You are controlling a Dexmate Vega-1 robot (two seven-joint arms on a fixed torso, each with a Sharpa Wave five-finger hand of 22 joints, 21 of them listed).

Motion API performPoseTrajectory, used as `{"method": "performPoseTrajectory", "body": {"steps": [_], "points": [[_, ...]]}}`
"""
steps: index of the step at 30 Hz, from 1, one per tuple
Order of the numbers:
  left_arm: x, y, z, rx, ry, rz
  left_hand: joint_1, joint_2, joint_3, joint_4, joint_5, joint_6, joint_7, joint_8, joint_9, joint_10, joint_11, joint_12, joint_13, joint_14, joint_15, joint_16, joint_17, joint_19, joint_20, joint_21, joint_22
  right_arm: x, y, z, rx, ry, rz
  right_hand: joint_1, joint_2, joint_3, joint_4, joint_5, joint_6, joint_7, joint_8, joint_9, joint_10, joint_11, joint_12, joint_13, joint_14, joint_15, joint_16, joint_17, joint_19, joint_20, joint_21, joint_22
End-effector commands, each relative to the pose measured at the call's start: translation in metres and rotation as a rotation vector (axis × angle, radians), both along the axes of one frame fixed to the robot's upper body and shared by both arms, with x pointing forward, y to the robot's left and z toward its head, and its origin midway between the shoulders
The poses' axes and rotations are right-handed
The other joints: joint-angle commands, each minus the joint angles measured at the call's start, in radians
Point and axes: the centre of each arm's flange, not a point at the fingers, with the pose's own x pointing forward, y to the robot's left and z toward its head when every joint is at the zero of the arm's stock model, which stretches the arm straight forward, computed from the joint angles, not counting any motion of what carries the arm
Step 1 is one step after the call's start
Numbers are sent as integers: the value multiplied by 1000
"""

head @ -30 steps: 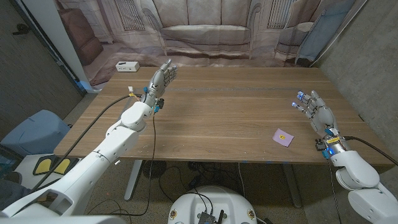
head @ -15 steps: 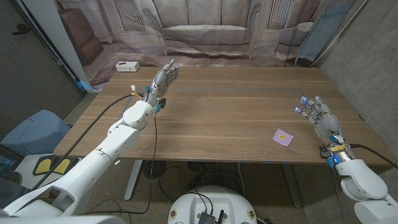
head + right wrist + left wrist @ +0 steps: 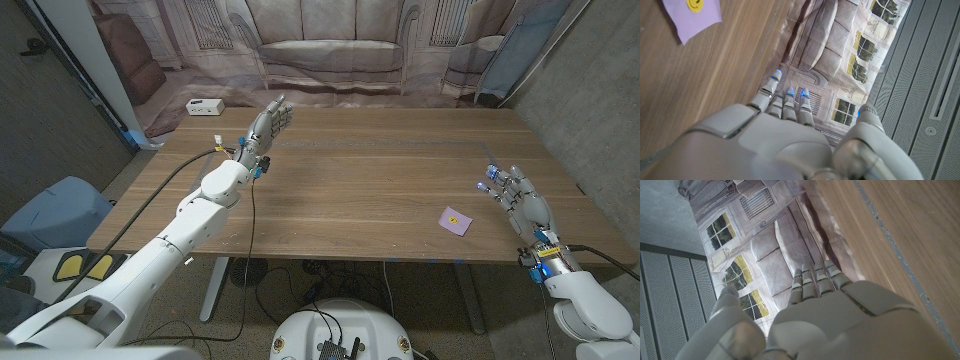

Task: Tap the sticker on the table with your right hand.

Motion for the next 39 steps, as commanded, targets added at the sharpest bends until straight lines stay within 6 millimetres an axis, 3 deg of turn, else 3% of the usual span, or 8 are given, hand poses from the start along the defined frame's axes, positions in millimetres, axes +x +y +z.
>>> {"method": "performPoseTrajectory", "body": {"steps": [1, 21, 26, 39], "points": [[1, -5, 2, 16, 1, -6, 11, -3, 1, -6, 4, 10, -4, 0, 5, 14, 1, -1, 3, 8, 1, -3, 2, 9, 1, -5, 2, -13, 3, -14, -15, -2, -30, 4, -2, -5, -2, 2, 12, -5, 3, 2, 12, -4, 1, 2, 11, 0, 0, 2, 10, 1, -3, 1], [2, -11, 10, 42, -14, -17, 13, -2, 1, -7, 4, 16, -4, 0, 5, 17, 0, -3, 1, 12, 0, -4, 2, 10, 0, -7, 2, -18, 3, -27, -105, -30, -160, 16, 3, -1, -7, 3, 49, -27, 10, 2, 66, -7, 11, 2, 64, -12, 9, -1, 60, 6, -1, 1], [2, -11, 10, 40, -23, -16, 14, -1, 1, -7, 4, 17, -4, 0, 5, 17, -5, -4, 1, 14, 0, -4, 2, 10, 1, -7, 2, -19, 1, -27, -146, -31, -209, 19, 3, -1, -8, 3, 57, -38, 10, 2, 90, -20, 15, 2, 84, -19, 12, -1, 80, 9, 0, 1], [3, -11, 8, 37, -23, -24, 16, -1, 1, -8, 4, 20, -5, -1, 5, 23, -1, -4, 1, 19, -2, -4, 2, 15, 5, -6, 2, -23, 1, -21, -301, -60, -349, 28, 4, 1, -11, 3, 54, -54, 4, 3, 71, -23, -1, 1, 64, -21, -3, -3, 62, 6, -19, 2]]}}
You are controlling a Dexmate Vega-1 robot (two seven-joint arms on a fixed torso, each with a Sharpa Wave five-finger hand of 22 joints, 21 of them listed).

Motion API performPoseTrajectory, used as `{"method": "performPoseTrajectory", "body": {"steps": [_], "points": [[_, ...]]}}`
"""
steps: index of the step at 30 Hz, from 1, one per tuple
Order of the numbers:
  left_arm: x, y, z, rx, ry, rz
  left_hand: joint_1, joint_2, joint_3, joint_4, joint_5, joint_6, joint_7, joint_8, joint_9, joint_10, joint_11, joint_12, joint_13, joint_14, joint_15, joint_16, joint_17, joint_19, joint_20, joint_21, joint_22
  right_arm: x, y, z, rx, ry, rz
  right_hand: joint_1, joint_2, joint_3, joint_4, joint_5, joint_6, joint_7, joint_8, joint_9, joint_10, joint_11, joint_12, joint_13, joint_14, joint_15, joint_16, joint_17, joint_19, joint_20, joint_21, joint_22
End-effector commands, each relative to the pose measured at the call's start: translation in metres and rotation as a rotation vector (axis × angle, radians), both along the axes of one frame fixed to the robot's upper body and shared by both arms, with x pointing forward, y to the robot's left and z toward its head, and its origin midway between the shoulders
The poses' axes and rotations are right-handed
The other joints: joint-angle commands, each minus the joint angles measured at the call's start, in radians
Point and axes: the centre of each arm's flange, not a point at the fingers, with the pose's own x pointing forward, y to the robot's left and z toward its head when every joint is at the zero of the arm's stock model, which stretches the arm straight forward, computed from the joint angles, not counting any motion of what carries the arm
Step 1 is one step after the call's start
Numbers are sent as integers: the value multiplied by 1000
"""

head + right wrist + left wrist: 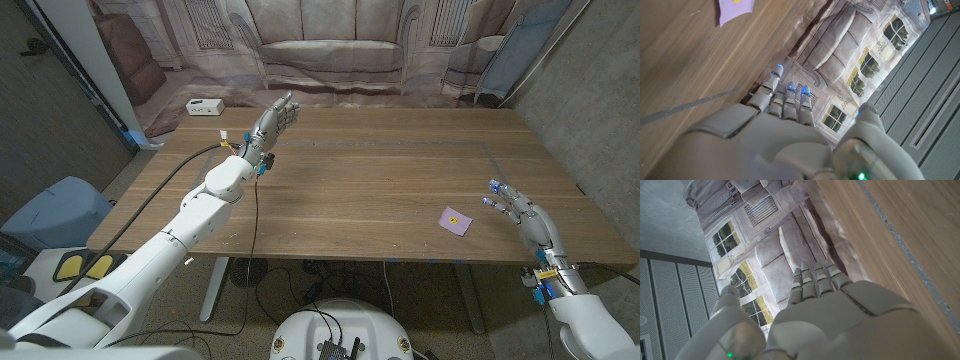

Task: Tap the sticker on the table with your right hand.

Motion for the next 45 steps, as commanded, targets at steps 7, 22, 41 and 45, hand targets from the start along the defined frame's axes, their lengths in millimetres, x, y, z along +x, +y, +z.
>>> {"method": "performPoseTrajectory", "body": {"steps": [7, 22, 41, 45], "points": [[-1, 0, -1, 0, -9, -2, 13, 4, -1, -6, 4, 12, -2, -1, 5, 10, -2, -5, 0, 12, -1, 0, 2, 11, 4, 2, 2, -5, 0, 6, -210, -33, -198, 16, -2, 3, -7, 3, 9, -16, 5, 3, -7, -6, -7, 1, -14, 0, -7, 3, -19, -1, -10, 2], [-1, 1, 1, -1, -11, 4, 15, 5, -1, -7, 3, 22, -4, 1, 5, 23, -3, -2, 0, 27, -1, 3, 2, 21, 13, 4, 2, -3, 3, 6, -352, -49, -337, 16, -2, 1, -6, 5, 10, -31, 2, 3, -20, -19, -18, 1, -24, -4, -15, 4, -36, -9, -22, 2], [2, 9, 0, -13, -13, 5, 20, 9, 1, -8, 3, 28, -2, 1, 6, 29, 2, -3, 0, 32, 0, 2, 2, 25, 7, 3, 2, -6, 15, 12, -573, -161, -492, 15, -10, -5, -5, 14, 26, -66, 3, 3, -52, -83, -40, 1, -36, -40, -27, 5, -45, -34, -31, 2], [1, 10, -1, -11, -13, 6, 21, 10, 2, -8, 3, 30, -4, 1, 6, 29, 0, -3, 0, 34, -1, 2, 2, 25, 6, 3, 2, -5, 18, 11, -636, -169, -500, 16, -11, -5, -5, 16, 24, -74, 1, 3, -46, -85, -39, 1, -38, -45, -29, 4, -45, -40, -32, 2]]}}
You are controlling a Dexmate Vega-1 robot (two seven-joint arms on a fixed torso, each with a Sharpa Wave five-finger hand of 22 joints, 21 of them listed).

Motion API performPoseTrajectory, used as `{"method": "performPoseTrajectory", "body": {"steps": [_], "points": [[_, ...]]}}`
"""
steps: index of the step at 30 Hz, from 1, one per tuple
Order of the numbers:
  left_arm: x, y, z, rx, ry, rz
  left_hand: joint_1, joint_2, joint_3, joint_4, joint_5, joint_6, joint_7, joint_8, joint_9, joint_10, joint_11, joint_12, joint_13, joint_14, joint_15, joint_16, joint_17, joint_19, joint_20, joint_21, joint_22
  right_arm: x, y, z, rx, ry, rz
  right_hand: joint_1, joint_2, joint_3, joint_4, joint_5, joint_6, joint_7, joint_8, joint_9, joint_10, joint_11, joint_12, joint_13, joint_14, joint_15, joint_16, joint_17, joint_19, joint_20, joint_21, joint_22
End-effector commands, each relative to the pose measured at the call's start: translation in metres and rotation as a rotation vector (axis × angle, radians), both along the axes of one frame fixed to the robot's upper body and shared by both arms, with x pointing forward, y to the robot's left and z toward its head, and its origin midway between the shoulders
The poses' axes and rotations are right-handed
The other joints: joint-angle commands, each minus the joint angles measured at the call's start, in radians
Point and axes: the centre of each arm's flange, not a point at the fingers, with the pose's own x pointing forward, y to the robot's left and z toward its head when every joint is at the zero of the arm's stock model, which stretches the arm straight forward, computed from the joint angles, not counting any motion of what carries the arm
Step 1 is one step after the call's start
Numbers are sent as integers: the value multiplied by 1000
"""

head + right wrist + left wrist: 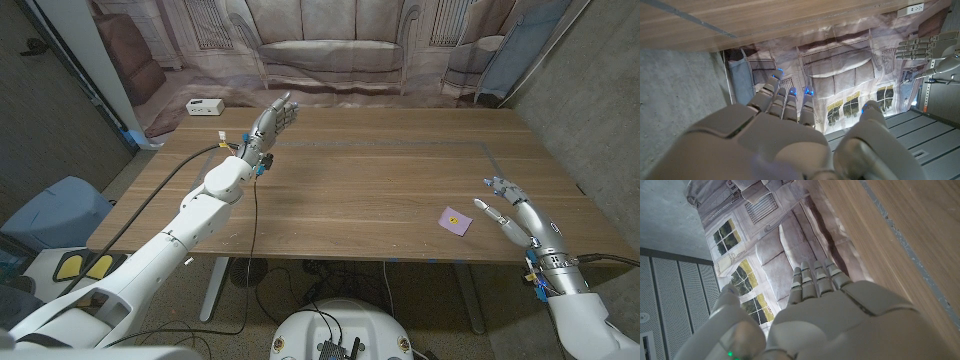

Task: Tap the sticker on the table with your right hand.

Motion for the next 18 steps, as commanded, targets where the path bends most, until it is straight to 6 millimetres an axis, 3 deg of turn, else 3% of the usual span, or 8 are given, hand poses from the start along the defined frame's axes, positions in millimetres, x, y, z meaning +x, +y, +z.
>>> {"method": "performPoseTrajectory", "body": {"steps": [1, 14, 18], "points": [[-1, 5, -1, -2, -1, 3, 9, -1, 2, -8, 3, 9, -3, 1, 6, 9, -5, -3, -1, 7, -3, 2, 2, 10, 0, 3, 2, -1, 8, 1, -171, -33, -63, 7, -3, -1, -1, 6, -4, -17, -1, 3, 4, -6, 1, 1, 4, -12, -7, 1, 4, -10, -3, 3], [-4, 8, -2, 3, -2, 6, 13, 3, 4, -9, 2, 11, -4, 0, 6, 12, -7, -4, -1, 10, -4, 1, 2, 11, -1, 2, 2, -1, 18, 2, -346, -70, -149, 2, -2, -3, 3, 14, -33, -43, -13, 3, 35, -34, 8, 1, 17, -15, -5, 3, 7, -16, -3, 3], [-5, 8, -3, 4, -2, 7, 14, 4, 5, -9, 2, 11, -4, 0, 6, 13, -6, -4, -1, 10, -3, 0, 2, 12, -1, 2, 2, 0, 21, 2, -387, -70, -174, -2, -2, -4, 5, 15, -37, -46, -14, 3, 38, -32, 8, 1, 18, -16, -5, 4, 8, -16, -3, 3]]}}
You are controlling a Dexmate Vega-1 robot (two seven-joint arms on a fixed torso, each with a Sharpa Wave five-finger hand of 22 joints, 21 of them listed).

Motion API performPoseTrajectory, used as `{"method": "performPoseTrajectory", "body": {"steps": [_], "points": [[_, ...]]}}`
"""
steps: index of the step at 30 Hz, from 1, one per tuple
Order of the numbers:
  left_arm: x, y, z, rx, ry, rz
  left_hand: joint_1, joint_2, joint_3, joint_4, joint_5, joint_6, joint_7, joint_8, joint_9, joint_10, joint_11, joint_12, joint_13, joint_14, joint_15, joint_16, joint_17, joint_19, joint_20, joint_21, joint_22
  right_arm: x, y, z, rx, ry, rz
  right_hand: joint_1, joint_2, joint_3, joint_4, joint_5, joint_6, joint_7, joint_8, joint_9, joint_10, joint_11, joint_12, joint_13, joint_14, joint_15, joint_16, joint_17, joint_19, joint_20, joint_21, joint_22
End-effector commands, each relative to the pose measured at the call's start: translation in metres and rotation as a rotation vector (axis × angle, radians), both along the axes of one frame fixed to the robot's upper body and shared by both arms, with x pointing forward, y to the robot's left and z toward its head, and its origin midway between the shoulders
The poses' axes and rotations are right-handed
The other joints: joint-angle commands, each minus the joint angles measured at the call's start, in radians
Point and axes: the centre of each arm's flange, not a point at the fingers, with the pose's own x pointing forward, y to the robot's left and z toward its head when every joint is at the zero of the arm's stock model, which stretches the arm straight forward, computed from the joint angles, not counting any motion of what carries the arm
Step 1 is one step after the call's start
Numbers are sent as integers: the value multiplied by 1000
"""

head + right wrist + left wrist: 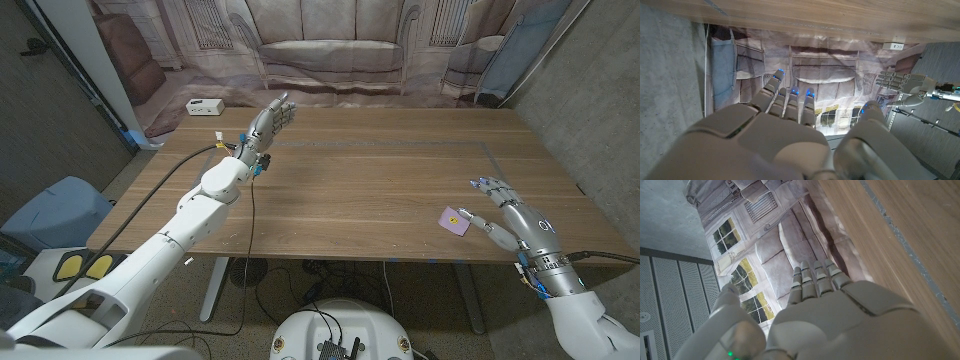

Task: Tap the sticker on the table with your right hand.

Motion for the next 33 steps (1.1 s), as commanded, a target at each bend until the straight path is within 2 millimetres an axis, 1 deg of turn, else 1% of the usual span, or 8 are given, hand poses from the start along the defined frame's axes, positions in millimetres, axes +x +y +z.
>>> {"method": "performPoseTrajectory", "body": {"steps": [1, 9, 10, 13, 22, 24, 27, 33], "points": [[-3, 2, -2, 4, 0, 3, 13, 3, 1, -5, 2, 8, 0, 0, 6, 10, -4, -4, -1, 11, -3, 0, 2, 12, -1, 2, 2, 0, 8, 0, -147, -29, -76, -3, -2, -4, 6, 8, 1, -8, -3, 3, 8, -3, 4, 1, 8, -5, 3, 5, 7, -5, -3, 3], [-3, 4, -4, -2, 3, 3, 15, 5, 3, -6, 2, 9, -1, -1, 6, 11, -4, -4, -1, 13, -4, 0, 2, 12, 0, 1, 2, 1, 13, 1, -186, 10, -101, -13, -1, -7, 11, 10, -13, -10, -6, 3, -1, -1, -3, 2, -3, 4, -2, 7, -5, -1, -8, 3], [-3, 4, -4, -3, 4, 3, 15, 5, 3, -6, 2, 9, -2, -1, 6, 11, -4, -4, -1, 13, -5, 0, 2, 11, 0, 1, 2, 2, 14, 1, -188, 19, -103, -17, -1, -8, 13, 11, -14, -10, -6, 3, -6, 6, -6, 2, -9, 6, -4, 8, -13, 0, -11, 3], [-2, 5, -5, -6, 6, 1, 15, 6, 3, -6, 2, 10, -2, -1, 6, 12, -4, -5, -1, 14, -5, 0, 2, 12, 0, 1, 2, 3, 15, 2, -198, 38, -113, -24, 0, -10, 17, 12, -18, -11, -6, 3, -21, 3, -15, 2, -26, 10, -11, 11, -40, 9, -18, 4], [0, 6, -4, -4, 4, 0, 18, 9, 5, -6, 1, 10, -4, -2, 6, 12, -3, -5, -1, 14, -4, -1, 2, 12, 1, 1, 2, 9, 18, 3, -218, 93, -136, -34, 0, -14, 21, 13, -15, -16, -1, 2, -68, 18, -33, 4, -82, 21, -29, 15, -116, 31, -27, 5], [1, 6, -4, -5, 5, 0, 18, 9, 5, -6, 1, 11, -3, -2, 6, 13, -5, -6, -1, 14, -4, -1, 2, 12, 1, 1, 2, 10, 18, 3, -217, 98, -137, -36, 0, -14, 21, 12, -6, -18, 2, 2, -86, 23, -38, 4, -102, 27, -34, 16, -145, 32, -29, 5], [1, 6, -4, -4, 5, 1, 19, 10, 6, -7, 1, 11, -3, -1, 6, 13, -4, -6, -1, 14, -4, -1, 2, 12, 2, 0, 2, 12, 18, 3, -218, 113, -138, -39, 0, -16, 22, 11, 2, -20, 5, 2, -105, 24, -42, 4, -117, 30, -37, 17, -166, 35, -29, 6], [1, 6, -2, -4, 1, 1, 20, 11, 7, -7, 1, 11, -3, -2, 6, 13, -8, -7, -1, 14, -4, -2, 2, 11, 1, 0, 2, 16, 17, 5, -216, 176, -139, -41, 2, -17, 21, 9, 10, -26, 5, 1, -162, 29, -51, 5, -170, 37, -45, 17, -228, 27, -29, 6]]}}
